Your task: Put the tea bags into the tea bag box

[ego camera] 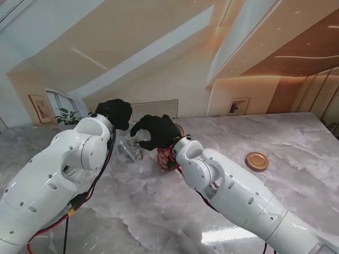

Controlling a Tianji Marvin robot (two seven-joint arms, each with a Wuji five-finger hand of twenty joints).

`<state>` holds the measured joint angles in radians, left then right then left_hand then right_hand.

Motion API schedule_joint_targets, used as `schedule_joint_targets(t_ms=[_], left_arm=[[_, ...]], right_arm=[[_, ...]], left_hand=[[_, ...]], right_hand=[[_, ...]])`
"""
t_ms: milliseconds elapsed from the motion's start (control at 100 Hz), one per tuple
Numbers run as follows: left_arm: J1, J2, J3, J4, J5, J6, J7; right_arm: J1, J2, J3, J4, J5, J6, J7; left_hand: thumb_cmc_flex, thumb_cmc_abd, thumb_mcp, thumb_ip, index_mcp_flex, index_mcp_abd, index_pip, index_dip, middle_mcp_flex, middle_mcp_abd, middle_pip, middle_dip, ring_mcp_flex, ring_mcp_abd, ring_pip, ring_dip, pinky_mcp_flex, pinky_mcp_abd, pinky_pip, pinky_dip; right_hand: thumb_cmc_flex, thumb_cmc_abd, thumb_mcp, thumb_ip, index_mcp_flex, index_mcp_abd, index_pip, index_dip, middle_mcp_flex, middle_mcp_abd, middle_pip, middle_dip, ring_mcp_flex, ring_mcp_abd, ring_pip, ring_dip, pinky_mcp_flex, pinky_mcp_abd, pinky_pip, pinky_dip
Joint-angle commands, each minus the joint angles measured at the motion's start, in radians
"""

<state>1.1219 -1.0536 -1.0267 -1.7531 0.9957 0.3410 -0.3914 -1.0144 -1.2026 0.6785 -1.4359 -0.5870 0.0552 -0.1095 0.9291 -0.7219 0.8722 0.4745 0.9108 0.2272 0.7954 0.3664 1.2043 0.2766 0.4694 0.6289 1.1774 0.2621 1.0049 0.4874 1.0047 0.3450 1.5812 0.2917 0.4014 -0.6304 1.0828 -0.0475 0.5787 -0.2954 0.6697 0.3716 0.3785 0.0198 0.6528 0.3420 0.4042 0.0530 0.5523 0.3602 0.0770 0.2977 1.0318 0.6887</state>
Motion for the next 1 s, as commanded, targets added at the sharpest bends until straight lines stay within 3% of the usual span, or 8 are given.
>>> schedule_joint_targets(t_ms=[0,440,630,990], left_arm=[[0.004,-0.003,-0.003,-0.014,-0.014,0.005,-0.010],[0.007,-0.006,-0.014,-0.048,-0.065,0.032,-0.002],[-0.001,-0.008,-0.010,-0.053,-0.073,0.039,0.003],[-0.005,-0.010,-0.010,-0.063,-0.093,0.050,0.007]], right_arm=[[0.008,-0.004,-0.006,0.003,-0.015,0.005,0.011],[0.059,0.004,-0.053,0.009,-0.076,0.032,0.047],[0.078,0.020,-0.075,-0.001,-0.108,0.047,0.108],[0.119,0.023,-0.119,0.016,-0.171,0.079,0.122]], left_hand=[[0.039,-0.026,0.021,0.029,0.014,0.015,0.016,0.024,0.033,0.087,0.032,0.000,0.027,0.019,0.037,-0.008,0.026,-0.092,0.074,0.014],[0.037,-0.027,0.024,0.032,0.014,0.020,0.015,0.026,0.032,0.090,0.040,0.000,0.033,0.017,0.042,-0.011,0.027,-0.097,0.083,0.017],[0.038,-0.026,0.023,0.031,0.013,0.021,0.015,0.027,0.032,0.090,0.042,0.000,0.034,0.017,0.043,-0.012,0.027,-0.097,0.083,0.017],[0.040,-0.025,0.023,0.031,0.013,0.024,0.014,0.029,0.030,0.096,0.046,0.001,0.037,0.015,0.046,-0.014,0.028,-0.099,0.087,0.019]], right_hand=[[0.018,-0.010,-0.011,-0.012,-0.003,0.005,0.012,0.006,-0.045,0.001,0.011,0.001,-0.041,-0.007,0.015,0.013,-0.022,-0.022,0.004,0.040],[0.048,-0.153,-0.052,-0.028,-0.129,0.049,-0.033,-0.012,-0.101,0.000,0.000,-0.009,-0.115,-0.004,-0.010,0.000,-0.087,-0.033,-0.041,0.013],[0.021,-0.224,-0.021,-0.048,-0.221,0.089,-0.070,-0.038,-0.165,-0.008,-0.025,-0.025,-0.145,-0.011,-0.044,-0.021,-0.096,-0.037,-0.069,-0.001],[0.021,-0.263,0.010,-0.057,-0.275,0.127,-0.064,-0.046,-0.201,-0.008,-0.045,-0.041,-0.164,-0.012,-0.044,-0.023,-0.101,-0.036,-0.080,-0.003]])
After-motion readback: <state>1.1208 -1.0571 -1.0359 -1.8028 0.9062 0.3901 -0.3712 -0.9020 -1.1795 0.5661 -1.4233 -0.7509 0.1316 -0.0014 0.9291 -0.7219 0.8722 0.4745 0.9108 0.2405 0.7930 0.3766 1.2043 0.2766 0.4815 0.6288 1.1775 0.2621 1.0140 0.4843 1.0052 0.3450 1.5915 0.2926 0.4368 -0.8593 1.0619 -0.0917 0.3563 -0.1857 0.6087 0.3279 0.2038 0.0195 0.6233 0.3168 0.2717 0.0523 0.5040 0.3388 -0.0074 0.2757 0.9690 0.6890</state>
